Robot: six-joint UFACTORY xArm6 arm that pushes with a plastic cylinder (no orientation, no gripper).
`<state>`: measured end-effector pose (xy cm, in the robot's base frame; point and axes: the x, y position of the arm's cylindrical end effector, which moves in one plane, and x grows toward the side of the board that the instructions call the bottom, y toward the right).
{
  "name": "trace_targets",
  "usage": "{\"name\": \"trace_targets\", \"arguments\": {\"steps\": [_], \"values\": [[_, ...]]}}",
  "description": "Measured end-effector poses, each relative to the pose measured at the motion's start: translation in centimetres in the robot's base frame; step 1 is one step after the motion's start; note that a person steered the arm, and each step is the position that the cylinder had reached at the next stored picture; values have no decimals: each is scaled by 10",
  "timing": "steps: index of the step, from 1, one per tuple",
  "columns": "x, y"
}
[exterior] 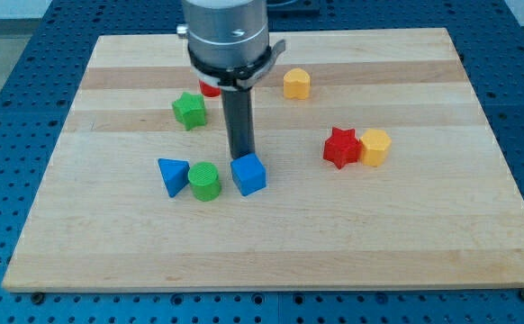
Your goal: Move the green star to the left side of the blue triangle
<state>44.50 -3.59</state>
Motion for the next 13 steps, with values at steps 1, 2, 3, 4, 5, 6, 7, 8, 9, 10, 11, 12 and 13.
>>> {"name": "trace_targets", "arguments": {"steps": [1,2,3,4,5,6,7,8,9,10,11,12,13], "values": [[-26,5],[-59,-5],[-82,-12],[-85,-44],[-89,-66],[-93,-83],[-95,-95],[-99,-114],[-99,-137],[-90,-152],[-68,-149],[-71,-146],[-103,-152]]}}
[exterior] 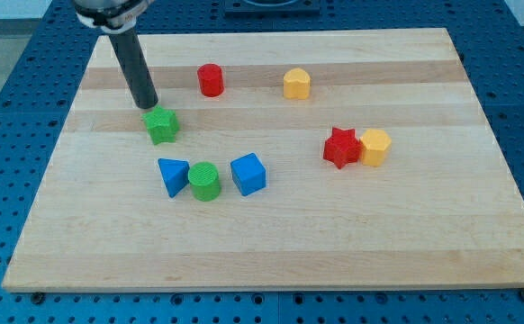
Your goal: Move the green star to the left side of the blue triangle
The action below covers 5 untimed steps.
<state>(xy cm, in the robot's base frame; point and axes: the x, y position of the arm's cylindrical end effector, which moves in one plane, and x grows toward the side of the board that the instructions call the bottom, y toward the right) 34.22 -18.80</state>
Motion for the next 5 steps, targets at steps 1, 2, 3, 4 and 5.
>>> {"name": "trace_targets", "arguments": {"steps": [1,2,3,4,5], "values": [[-9,11],[6,13],[30,-1],[44,-3],[38,-3]]}}
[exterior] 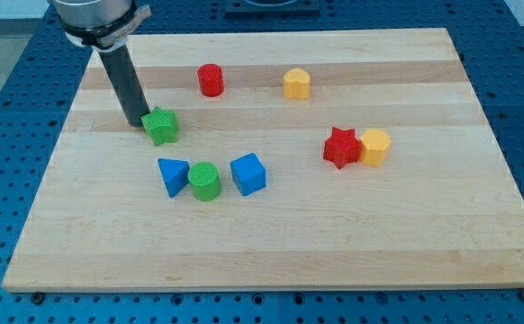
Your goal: Move the green star to the left side of the blue triangle
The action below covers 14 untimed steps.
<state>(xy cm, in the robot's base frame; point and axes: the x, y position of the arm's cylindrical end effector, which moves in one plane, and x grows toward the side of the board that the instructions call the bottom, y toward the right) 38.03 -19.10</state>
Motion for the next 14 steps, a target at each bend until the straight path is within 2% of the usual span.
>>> {"name": "trace_targets", "arguments": {"steps": [1,2,5,7,8,9,10,14], "values": [[-23,10],[-10,38],[-3,1],[21,5],[15,6],[5,35],[22,55],[31,-16]]}}
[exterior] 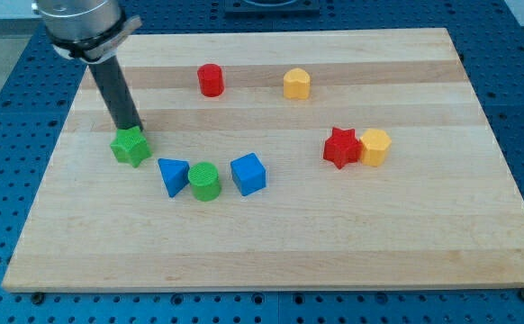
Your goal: Move the green star to the left side of the blue triangle
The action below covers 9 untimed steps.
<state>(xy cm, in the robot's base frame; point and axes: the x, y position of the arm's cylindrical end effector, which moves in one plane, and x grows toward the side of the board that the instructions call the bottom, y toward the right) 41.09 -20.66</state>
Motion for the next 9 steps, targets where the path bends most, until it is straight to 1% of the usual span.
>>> {"name": "trace_targets", "arguments": {"steps": [2,3,4,5,6,7,8,9], "values": [[37,-11],[41,-17],[28,-30],[20,-24],[20,19],[21,25],[21,18],[37,4]]}}
